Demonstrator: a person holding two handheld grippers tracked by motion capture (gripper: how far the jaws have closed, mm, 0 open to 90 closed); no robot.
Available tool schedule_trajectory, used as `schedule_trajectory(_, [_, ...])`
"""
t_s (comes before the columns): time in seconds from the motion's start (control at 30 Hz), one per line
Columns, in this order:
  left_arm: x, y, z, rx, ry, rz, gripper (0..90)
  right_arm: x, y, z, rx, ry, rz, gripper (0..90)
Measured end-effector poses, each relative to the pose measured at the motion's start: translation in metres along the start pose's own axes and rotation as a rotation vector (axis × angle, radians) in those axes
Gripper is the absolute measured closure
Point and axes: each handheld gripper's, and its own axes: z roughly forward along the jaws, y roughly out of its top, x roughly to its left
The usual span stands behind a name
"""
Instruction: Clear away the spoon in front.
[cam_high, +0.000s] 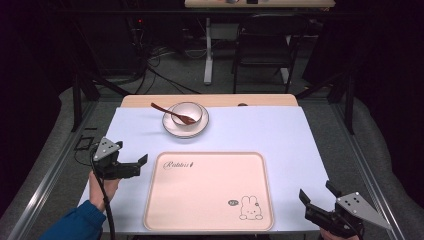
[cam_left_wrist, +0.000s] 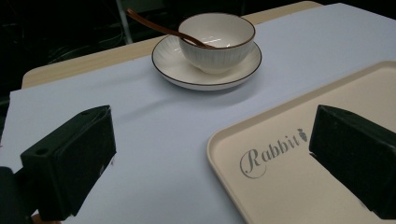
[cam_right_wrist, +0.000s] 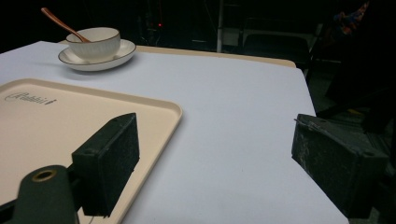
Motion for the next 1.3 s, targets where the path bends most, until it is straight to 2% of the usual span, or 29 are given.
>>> schedule_trajectory(0.1, [0.000,0.002,0.004,-0.001,0.001,-0.003,0.4,0.002,0.001,0.002,0.016,-0.024,-0.005,14.1])
schedule_trajectory(0.13, [0.000,0.004,0.006,-0.001,0.001,-0.001,0.4,0.003,0.001,0.002,0.022,-0.035,-0.022,14.1])
schedule_trajectory(0.23, [0.000,0.006,0.011,-0.001,-0.002,0.001,0.4,0.008,0.002,0.004,0.041,-0.087,-0.053,14.5])
schedule_trajectory(0.3, [0.000,0.007,0.015,0.000,-0.007,0.002,0.4,0.013,0.004,0.005,0.057,-0.163,-0.065,14.3])
schedule_trajectory(0.33, [0.000,0.008,0.016,-0.001,-0.008,0.003,0.4,0.015,0.005,0.004,0.067,-0.186,-0.078,14.8])
schedule_trajectory(0.4, [0.000,0.008,0.018,0.001,-0.011,0.002,0.4,0.018,0.008,0.003,0.063,-0.204,-0.095,14.0])
schedule_trajectory(0.43, [0.000,0.009,0.019,0.005,-0.014,0.004,0.4,0.019,0.009,0.002,0.052,-0.193,-0.101,14.0])
schedule_trajectory(0.5, [0.000,0.010,0.023,0.003,-0.017,0.001,0.4,0.019,0.012,0.000,0.023,-0.127,-0.117,13.8])
schedule_trajectory(0.63, [0.001,0.011,0.027,-0.002,-0.014,0.000,0.4,0.018,0.012,0.006,0.033,-0.023,-0.116,14.0])
schedule_trajectory(0.73, [0.003,0.011,0.029,-0.006,-0.009,-0.009,0.4,0.017,0.010,0.006,0.030,0.004,-0.122,14.0])
schedule_trajectory(0.83, [0.005,0.011,0.032,-0.006,-0.006,-0.016,0.4,0.014,0.008,0.005,0.009,0.002,-0.114,13.9])
schedule_trajectory(0.9, [0.007,0.012,0.035,-0.005,-0.007,-0.022,0.4,0.011,0.006,0.006,0.001,-0.032,-0.095,12.3])
schedule_trajectory(1.0, [0.010,0.014,0.041,-0.005,0.000,-0.032,0.4,0.010,0.002,0.009,-0.045,-0.062,-0.058,1.7])
schedule_trajectory(1.03, [0.011,0.015,0.043,-0.006,0.003,-0.036,0.4,0.011,0.001,0.009,-0.062,-0.063,-0.057,0.0])
schedule_trajectory(1.13, [0.013,0.017,0.050,-0.003,0.012,-0.046,0.3,0.012,0.001,0.009,-0.069,-0.056,-0.074,0.0])
schedule_trajectory(1.3, [0.017,0.022,0.063,-0.014,0.025,-0.067,0.3,0.010,0.000,0.008,-0.085,-0.039,-0.038,0.0])
